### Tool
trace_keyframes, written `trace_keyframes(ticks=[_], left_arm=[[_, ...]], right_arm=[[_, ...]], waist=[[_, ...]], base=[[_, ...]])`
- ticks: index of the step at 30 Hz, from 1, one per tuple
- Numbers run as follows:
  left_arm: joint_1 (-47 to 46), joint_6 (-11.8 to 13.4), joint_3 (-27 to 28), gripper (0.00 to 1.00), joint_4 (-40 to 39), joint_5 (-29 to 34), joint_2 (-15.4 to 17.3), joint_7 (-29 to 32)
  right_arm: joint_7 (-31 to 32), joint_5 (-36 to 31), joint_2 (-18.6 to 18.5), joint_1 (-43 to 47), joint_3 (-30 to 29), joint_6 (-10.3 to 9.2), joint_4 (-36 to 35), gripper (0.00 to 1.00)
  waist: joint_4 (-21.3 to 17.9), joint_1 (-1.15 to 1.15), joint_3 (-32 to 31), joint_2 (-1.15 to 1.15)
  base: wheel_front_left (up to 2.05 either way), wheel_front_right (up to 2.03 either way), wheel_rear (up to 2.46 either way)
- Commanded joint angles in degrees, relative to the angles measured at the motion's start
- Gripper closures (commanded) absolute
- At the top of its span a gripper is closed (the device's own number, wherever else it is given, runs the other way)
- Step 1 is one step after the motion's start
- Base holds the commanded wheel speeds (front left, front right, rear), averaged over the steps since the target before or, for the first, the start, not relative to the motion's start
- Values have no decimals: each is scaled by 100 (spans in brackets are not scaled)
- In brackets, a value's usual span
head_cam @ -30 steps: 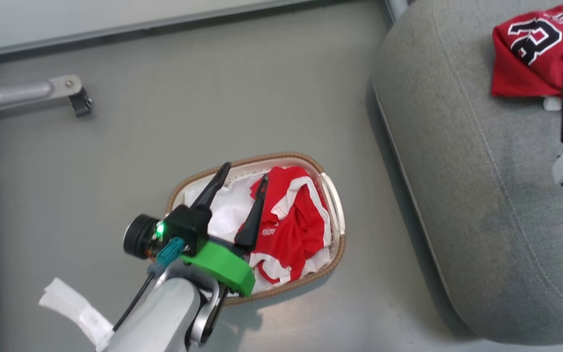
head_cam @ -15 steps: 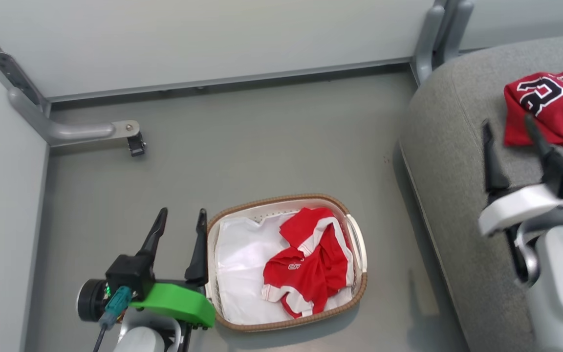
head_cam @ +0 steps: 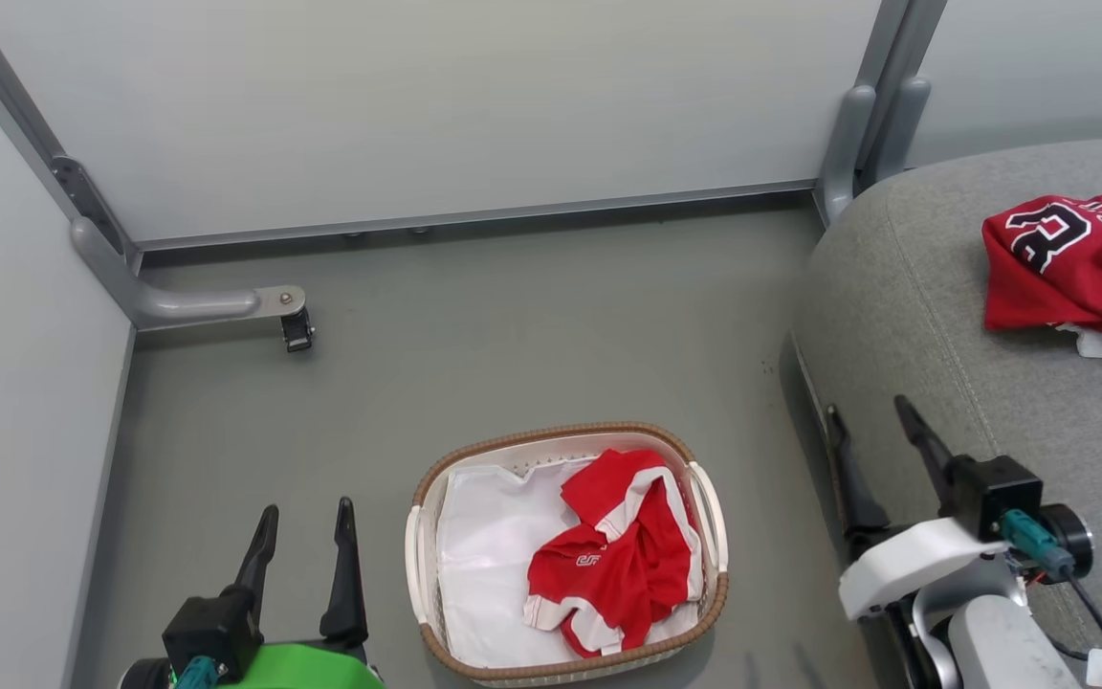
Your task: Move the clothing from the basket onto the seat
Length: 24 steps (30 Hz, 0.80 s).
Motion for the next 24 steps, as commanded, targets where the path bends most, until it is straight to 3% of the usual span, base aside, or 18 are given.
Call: trace_keyframes(ticks=[1, 24], left_arm=[[130, -48, 90, 0, -12, 61, -30, -3], [325, -373, 564, 0, 44, 368, -236, -3]], right_arm=[[-8, 21, -8, 91, 107, -8, 4, 0], [-7, 107, -10, 244, 300, -8, 32, 0]], waist=[[-19, 0, -27, 0], [-19, 0, -182, 0]], base=[[0, 0, 0], [0, 0, 0]])
